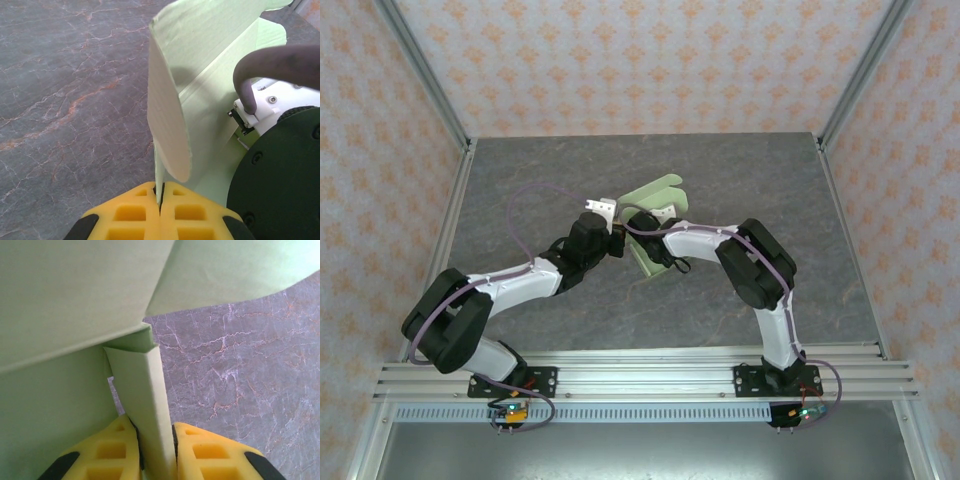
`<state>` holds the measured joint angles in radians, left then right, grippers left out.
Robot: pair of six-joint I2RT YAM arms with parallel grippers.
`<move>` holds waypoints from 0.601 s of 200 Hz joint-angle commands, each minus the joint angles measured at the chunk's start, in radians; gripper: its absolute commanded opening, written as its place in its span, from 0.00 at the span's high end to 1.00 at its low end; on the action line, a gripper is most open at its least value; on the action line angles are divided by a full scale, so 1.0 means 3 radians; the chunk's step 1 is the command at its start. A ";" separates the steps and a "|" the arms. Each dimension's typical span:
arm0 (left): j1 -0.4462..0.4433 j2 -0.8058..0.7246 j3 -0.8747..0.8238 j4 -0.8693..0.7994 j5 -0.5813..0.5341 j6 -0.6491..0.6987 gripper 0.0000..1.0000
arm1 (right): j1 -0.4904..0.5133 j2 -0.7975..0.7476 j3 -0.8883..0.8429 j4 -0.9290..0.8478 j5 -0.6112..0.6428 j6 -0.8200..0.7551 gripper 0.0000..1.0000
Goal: Fold the paper box
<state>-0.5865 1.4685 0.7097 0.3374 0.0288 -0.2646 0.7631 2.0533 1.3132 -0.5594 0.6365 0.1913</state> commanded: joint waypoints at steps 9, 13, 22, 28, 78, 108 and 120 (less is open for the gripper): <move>0.0012 0.0024 0.0091 -0.0008 -0.0034 0.0094 1.00 | -0.0092 -0.0045 -0.0296 -0.0040 0.0066 0.0124 0.72; 0.0012 0.0026 0.0095 -0.0024 -0.0030 0.0101 1.00 | -0.0094 -0.0082 -0.0322 -0.0019 0.0032 0.0121 0.70; 0.0012 0.0020 0.0094 -0.0044 -0.0044 0.0119 1.00 | -0.0096 -0.0131 -0.0348 -0.0023 0.0016 0.0099 0.67; 0.0015 0.0015 0.0083 -0.0043 -0.0068 0.0126 1.00 | -0.0095 -0.0162 -0.0349 -0.0039 -0.0008 0.0082 0.66; 0.0022 0.0017 0.0082 -0.0129 -0.0055 0.0150 1.00 | -0.0117 -0.0808 -0.0438 -0.0156 -0.0589 0.0054 0.55; 0.0020 0.0052 0.0069 -0.0120 -0.0044 0.0099 1.00 | -0.0216 -0.1035 -0.0408 -0.0362 -0.0902 -0.0005 0.52; 0.0020 0.0070 0.0093 -0.0138 -0.0035 0.0112 1.00 | -0.0251 -0.1136 -0.0439 -0.0357 -0.1097 -0.0064 0.48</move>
<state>-0.5884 1.4761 0.7189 0.3290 0.0441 -0.2531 0.7101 1.7794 1.1885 -0.5995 0.4084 0.1967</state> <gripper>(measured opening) 0.047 0.488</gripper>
